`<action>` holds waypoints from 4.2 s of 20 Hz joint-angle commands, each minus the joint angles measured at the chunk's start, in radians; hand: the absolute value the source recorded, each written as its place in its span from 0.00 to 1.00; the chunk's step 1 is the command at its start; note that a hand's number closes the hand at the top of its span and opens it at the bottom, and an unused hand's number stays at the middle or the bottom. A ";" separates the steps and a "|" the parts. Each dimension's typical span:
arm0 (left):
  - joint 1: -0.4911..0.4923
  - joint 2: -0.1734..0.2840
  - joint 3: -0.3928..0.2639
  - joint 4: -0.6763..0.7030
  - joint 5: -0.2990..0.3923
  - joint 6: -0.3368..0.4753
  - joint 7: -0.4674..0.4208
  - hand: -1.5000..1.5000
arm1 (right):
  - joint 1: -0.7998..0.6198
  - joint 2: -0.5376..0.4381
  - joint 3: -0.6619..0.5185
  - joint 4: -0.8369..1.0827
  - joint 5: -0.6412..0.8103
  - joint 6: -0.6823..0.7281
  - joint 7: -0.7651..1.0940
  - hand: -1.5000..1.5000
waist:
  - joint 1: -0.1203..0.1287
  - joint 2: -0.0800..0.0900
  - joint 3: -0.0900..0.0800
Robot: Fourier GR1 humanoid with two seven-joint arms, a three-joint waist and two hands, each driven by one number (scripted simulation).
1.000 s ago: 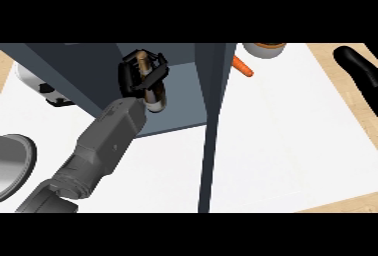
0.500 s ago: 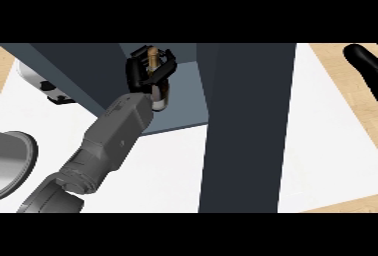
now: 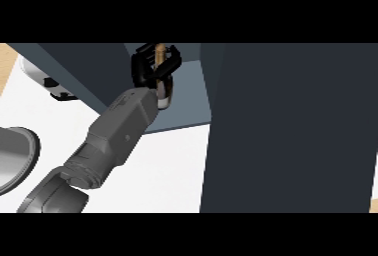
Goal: Pick up the wine, place it into the cabinet and close the cabinet
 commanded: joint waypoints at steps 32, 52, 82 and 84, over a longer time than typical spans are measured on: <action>0.083 0.101 -0.156 0.124 -0.189 0.182 0.081 0.00 | 0.005 -0.001 -0.009 -0.030 -0.037 0.025 -0.012 0.00 | -0.017 0.031 -0.009; 0.031 0.119 -0.171 0.020 -0.207 -0.218 0.027 0.00 | 0.019 0.005 0.010 -0.019 -0.003 0.006 -0.009 0.00 | 0.063 -0.006 -0.009; 0.381 -0.041 -0.385 -0.916 -0.163 -0.127 0.280 0.00 | -0.001 -0.080 0.032 -0.084 0.031 -0.121 0.127 0.00 | 0.176 -0.061 -0.006; 0.395 -0.041 -0.435 -1.011 -0.163 -0.031 0.335 0.00 | -0.011 -0.095 -0.003 -0.100 0.012 -0.128 0.131 0.00 | 0.166 -0.058 -0.005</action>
